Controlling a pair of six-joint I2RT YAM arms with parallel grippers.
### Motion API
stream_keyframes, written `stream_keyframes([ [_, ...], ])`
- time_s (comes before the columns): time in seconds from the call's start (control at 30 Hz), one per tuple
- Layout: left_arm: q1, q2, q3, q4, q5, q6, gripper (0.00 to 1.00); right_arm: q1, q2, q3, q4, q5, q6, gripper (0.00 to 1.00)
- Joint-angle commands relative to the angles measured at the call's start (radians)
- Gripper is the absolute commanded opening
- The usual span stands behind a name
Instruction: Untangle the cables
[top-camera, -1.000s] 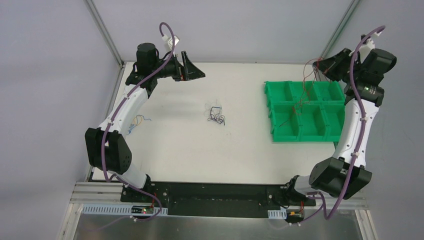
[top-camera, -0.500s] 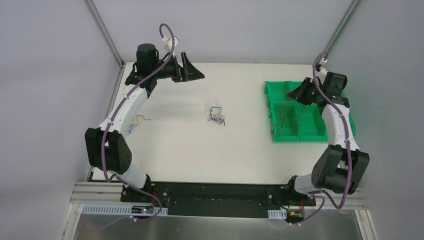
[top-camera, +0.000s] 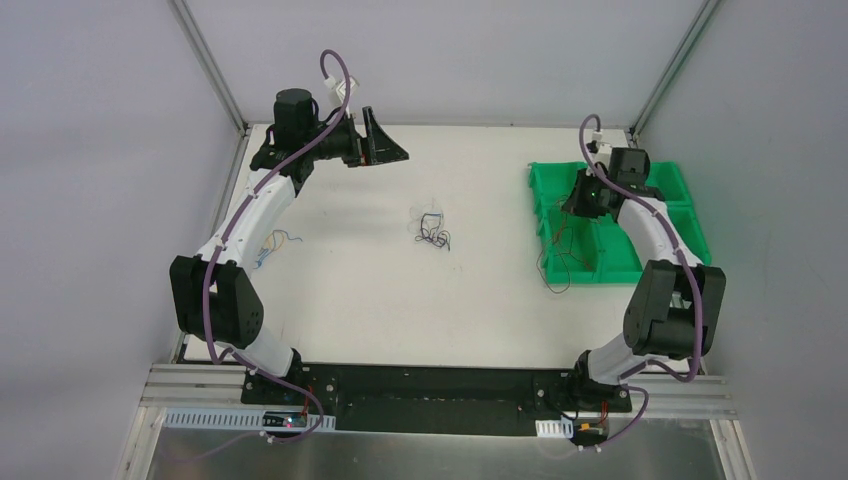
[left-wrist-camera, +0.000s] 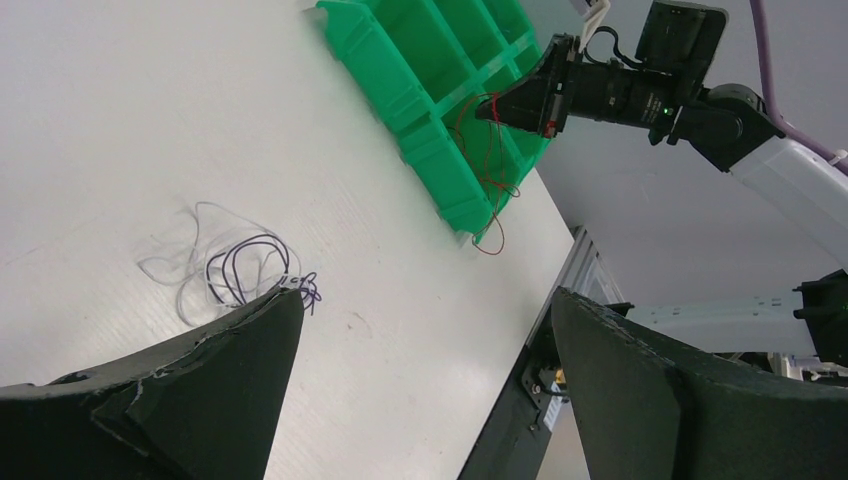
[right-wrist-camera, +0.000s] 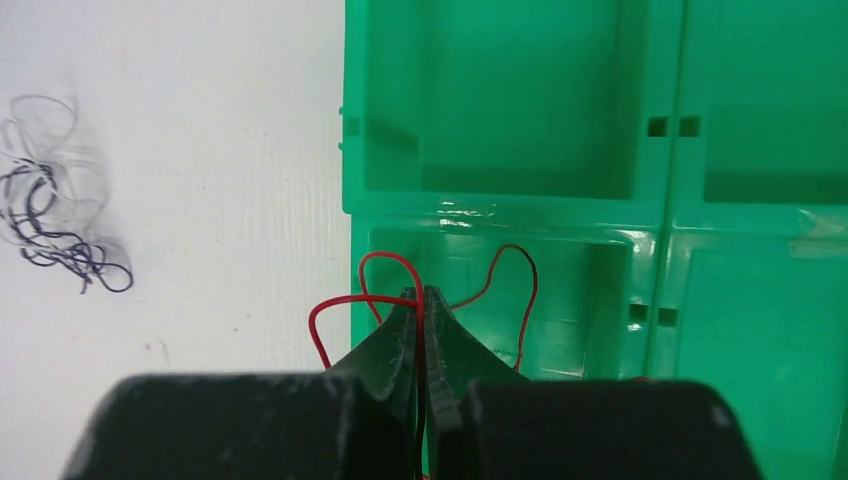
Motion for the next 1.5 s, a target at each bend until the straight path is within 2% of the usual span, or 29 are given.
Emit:
stream_keyframes([
  [0.0, 0.012, -0.037, 0.002, 0.009, -0.001, 0.033, 0.99, 0.048, 0.015, 0.002, -0.031, 0.155, -0.087, 0.00],
  [0.4, 0.012, -0.041, 0.009, -0.003, -0.004, 0.042, 0.99, 0.090, 0.103, -0.001, -0.084, 0.320, -0.133, 0.00],
  [0.7, 0.011, -0.030, 0.030, -0.014, -0.003, 0.051, 0.99, 0.180, 0.221, 0.056, -0.067, 0.443, -0.084, 0.00],
  [0.73, 0.010, -0.031, 0.031, -0.017, -0.001, 0.053, 0.99, 0.182, 0.228, 0.071, -0.084, 0.445, -0.075, 0.01],
  [0.8, 0.010, -0.034, 0.034, -0.024, 0.000, 0.060, 0.99, 0.182, 0.230, 0.100, -0.128, 0.447, -0.062, 0.13],
  [0.87, 0.011, -0.036, 0.034, -0.026, 0.001, 0.061, 0.99, 0.181, 0.207, 0.115, -0.171, 0.443, -0.064, 0.20],
  [1.23, 0.010, -0.039, 0.011, -0.022, 0.013, 0.058, 0.99, 0.166, 0.051, 0.192, -0.411, 0.368, -0.122, 0.48],
  [1.37, 0.011, -0.054, -0.004, -0.021, 0.010, 0.064, 0.99, 0.152, -0.030, 0.222, -0.523, 0.241, -0.169, 0.59],
  [1.47, 0.011, -0.060, -0.013, -0.022, 0.011, 0.067, 0.99, 0.174, -0.117, 0.205, -0.592, 0.106, -0.221, 0.62],
])
